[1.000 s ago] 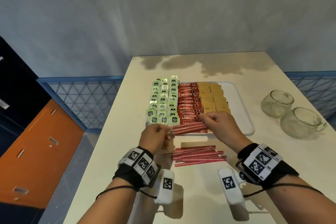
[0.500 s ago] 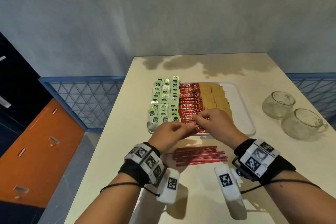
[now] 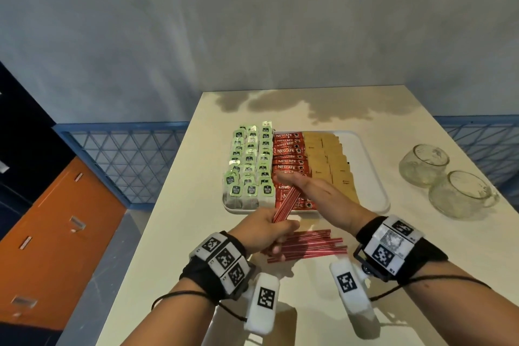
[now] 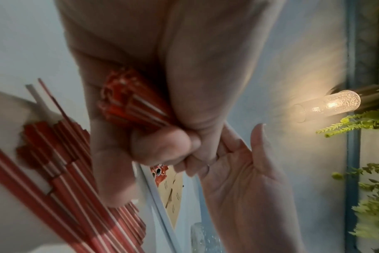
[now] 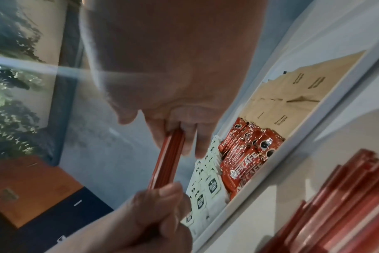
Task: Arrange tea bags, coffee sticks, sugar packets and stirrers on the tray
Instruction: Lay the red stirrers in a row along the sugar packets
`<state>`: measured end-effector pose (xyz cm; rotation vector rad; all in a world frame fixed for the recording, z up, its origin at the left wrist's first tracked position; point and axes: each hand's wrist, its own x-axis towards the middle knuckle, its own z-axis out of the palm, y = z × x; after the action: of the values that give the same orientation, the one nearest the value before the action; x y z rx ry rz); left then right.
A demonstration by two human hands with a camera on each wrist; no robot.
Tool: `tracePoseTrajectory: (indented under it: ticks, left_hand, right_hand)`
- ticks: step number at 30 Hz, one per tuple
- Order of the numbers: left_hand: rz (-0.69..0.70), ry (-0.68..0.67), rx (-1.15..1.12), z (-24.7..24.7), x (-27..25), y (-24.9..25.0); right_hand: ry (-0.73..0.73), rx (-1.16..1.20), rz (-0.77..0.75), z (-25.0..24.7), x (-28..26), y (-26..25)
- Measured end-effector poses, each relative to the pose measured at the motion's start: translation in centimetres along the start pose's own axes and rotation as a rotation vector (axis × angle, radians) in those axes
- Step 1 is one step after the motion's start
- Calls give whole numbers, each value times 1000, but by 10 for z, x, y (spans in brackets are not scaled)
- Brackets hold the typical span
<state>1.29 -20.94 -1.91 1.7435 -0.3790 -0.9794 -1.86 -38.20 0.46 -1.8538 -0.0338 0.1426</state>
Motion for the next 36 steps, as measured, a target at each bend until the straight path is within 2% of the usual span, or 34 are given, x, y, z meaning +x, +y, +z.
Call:
tracePoseTrajectory:
  ticks: [3,4,7,11,14,17,19,21,23,30,32,36]
  left_hand:
    - [-9,4,-30,0,-2,0]
    - [-14,9,-46,-1,-1,-2]
    - [-21,-7,-73,-2,0,-5]
    - [-30,4,-140,0,0,0]
    - [-34,116,-315,-2,2,8]
    - [-66,271,-657,-8,9,17]
    - [-92,288,-876,-10,11,24]
    - [-109,287,-948,-9,12,28]
    - [-118,292,-973,-8,12,29]
    - [-170,249,-995,-7,13,26]
    - [-161,217,-938,-6,9,26]
    - [-52,222,-628,3,9,24]
  right_hand:
    - [123,62,-37,-4,2,-2]
    - [105,70,-17,-5,2,-4]
    - [-78,8,51,-1,0,-2]
    - [-111,2,56,4,2,-8]
    - [-119,-70,-16,8,2,-12]
    - [-160,-317,-112,16,-7,-16]
    - [-152,-467,-196,24,-9,-16]
    - [-81,-491,-261,29,-5,-15]
    - [-44,-497,-289,30,1,-12]
    - [-69,-527,-303,28,3,-10]
    - [-83,-491,-234,29,2,-9]
    - [-25,-258,48,14,3,-16]
